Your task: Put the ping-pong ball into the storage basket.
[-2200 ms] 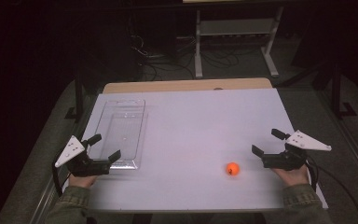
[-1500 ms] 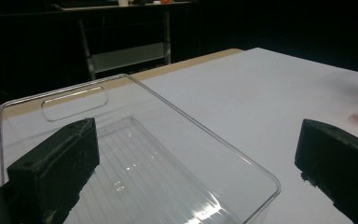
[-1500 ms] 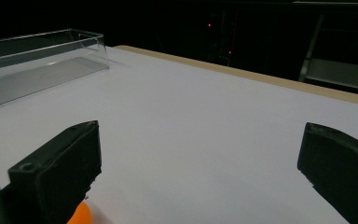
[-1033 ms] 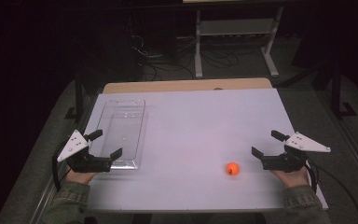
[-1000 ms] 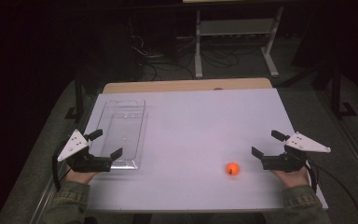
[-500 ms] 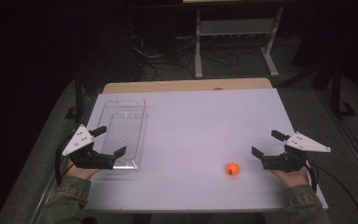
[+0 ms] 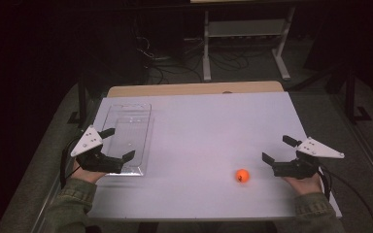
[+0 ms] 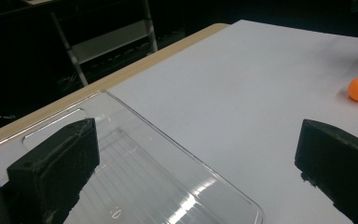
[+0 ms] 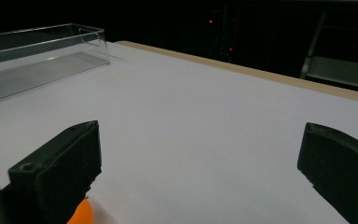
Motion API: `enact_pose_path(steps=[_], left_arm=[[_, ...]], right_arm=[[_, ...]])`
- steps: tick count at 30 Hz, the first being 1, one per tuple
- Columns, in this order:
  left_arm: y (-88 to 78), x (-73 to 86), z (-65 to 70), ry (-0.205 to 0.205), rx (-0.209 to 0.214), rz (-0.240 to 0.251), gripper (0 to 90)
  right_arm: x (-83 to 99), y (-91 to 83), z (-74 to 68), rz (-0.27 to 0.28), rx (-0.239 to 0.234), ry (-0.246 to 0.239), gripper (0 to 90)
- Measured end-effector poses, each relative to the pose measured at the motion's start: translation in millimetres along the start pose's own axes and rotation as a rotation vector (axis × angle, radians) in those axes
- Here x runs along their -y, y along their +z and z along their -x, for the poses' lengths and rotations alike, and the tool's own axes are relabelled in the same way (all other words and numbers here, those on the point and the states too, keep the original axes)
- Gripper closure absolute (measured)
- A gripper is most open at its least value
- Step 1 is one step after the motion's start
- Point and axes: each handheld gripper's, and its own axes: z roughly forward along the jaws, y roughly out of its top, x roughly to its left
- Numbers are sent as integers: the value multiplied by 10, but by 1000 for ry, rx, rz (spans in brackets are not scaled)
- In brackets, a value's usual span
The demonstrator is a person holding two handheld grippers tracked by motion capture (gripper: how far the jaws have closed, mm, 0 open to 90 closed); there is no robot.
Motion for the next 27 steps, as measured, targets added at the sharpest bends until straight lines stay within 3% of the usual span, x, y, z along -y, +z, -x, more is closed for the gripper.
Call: enact_pose_path(steps=[9, 21, 27], left_arm=[[85, -98, 21, 20, 14, -18, 0], [239, -258, 22, 69, 55, -94, 0], [281, -350, 50, 90, 69, -105, 0]], right_arm=[[1, 3, 1, -1, 1, -1, 0], [2, 5, 6, -2, 0, 3, 0], [1, 6, 2, -1, -5, 2, 0]])
